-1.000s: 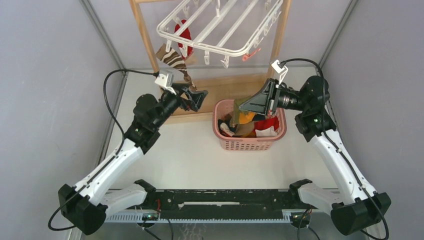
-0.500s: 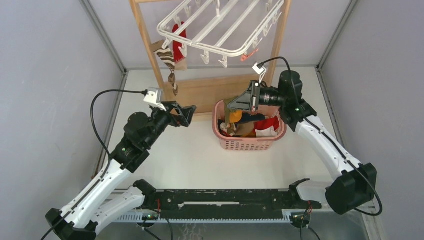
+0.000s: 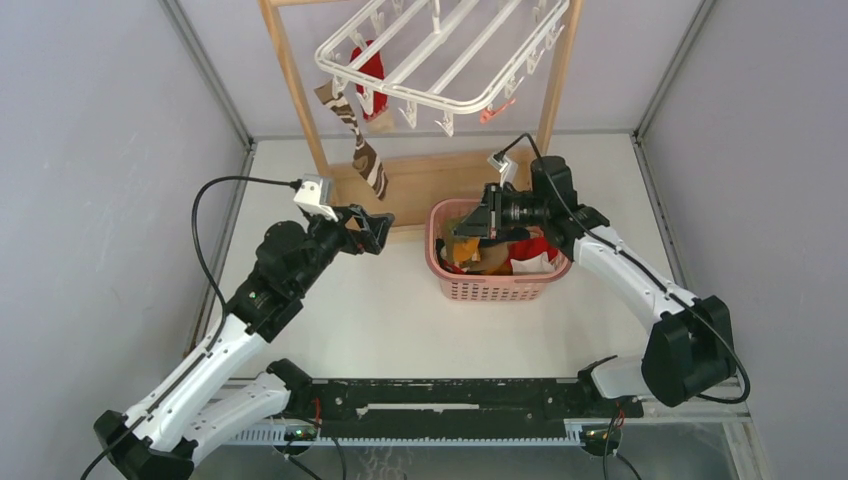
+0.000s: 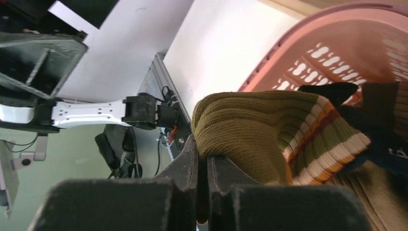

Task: Remove the socks clipped to the hanger
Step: Place the sock in the bin.

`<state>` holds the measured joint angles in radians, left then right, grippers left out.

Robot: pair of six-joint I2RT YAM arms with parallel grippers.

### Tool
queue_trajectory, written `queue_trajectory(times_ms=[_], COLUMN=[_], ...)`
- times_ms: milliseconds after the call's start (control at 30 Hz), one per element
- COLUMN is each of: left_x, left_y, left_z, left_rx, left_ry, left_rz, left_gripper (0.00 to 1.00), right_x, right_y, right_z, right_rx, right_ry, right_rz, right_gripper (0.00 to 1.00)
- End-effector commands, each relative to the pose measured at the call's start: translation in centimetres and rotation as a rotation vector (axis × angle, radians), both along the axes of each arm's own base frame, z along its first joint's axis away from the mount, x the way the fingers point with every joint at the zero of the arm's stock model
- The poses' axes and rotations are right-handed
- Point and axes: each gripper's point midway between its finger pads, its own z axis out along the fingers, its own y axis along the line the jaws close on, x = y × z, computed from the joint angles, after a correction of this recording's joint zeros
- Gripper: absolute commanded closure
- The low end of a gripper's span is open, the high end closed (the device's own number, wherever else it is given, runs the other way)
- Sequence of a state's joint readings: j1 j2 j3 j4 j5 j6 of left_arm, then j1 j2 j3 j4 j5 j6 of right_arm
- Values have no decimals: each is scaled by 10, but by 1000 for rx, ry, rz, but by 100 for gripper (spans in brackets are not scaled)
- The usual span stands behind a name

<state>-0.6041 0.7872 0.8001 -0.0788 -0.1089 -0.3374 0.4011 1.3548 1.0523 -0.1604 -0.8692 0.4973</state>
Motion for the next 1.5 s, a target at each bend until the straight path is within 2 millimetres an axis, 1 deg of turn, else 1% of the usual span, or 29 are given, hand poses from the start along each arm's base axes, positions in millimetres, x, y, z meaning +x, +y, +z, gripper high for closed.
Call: queue_trajectory(times_ms=[0,67,233,333,400,467,533,567,667,700,733,767,867,1000,1033,1067,1333,1467], left_x=[0,0,0,0,0,1,1,1,2,2,3,5,7,10,10,10,14,15], left_y=[-4,-5,-5,-6,-6,-7,-7,-7,-5,-5,-4,-5,-4,-5,-6,-7,-6,-2], left_z=[8,7,6,6,6,5,4,6,8,8,9,8,7,7,7,7,5,5], left_rx=[-23,-21,-20,-19,-18,-16,-14,-18,-28,-27,-24,-18,-9,-8,-8,-7,10,26], left_ry=[-8,-7,-4,-2,-1,0,3,-4,-17,-14,-12,-7,2,8,11,12,22,22], left_rz=[-13,-14,-16,-20,-21,-22,-24,-25,-10,-6,-3,0,9,15,12,10,23,39], left_gripper=[0,0,0,0,0,0,0,0,0,0,0,0,0,0,0,0,0,0], right_x=[4,3,3,4,4,3,2,2,-1,-2,-3,-5,-9,-14,-16,-16,-6,-4], right_y=[1,2,2,0,-2,-5,-8,-10,-13,-14,-15,-17,-23,-30,-32,-34,-45,-47], right_z=[-19,-26,-41,-49,-52,-51,-50,-49,-39,-35,-29,-23,0,38,50,57,119,155], right_rx=[-79,-106,-182,-228,-254,-284,-307,-312,-305,-299,-295,-290,-272,-219,-196,-189,-75,17], right_ry=[-36,-32,-41,-47,-56,-68,-82,-88,-106,-115,-126,-137,-189,-298,-341,-368,-580,-674], right_rz=[-15,-21,-44,-65,-80,-95,-109,-116,-129,-132,-140,-146,-172,-213,-226,-242,-379,-428], right_gripper=[88,81,70,62,54,40,31,24,9,4,1,1,0,0,0,0,1,6])
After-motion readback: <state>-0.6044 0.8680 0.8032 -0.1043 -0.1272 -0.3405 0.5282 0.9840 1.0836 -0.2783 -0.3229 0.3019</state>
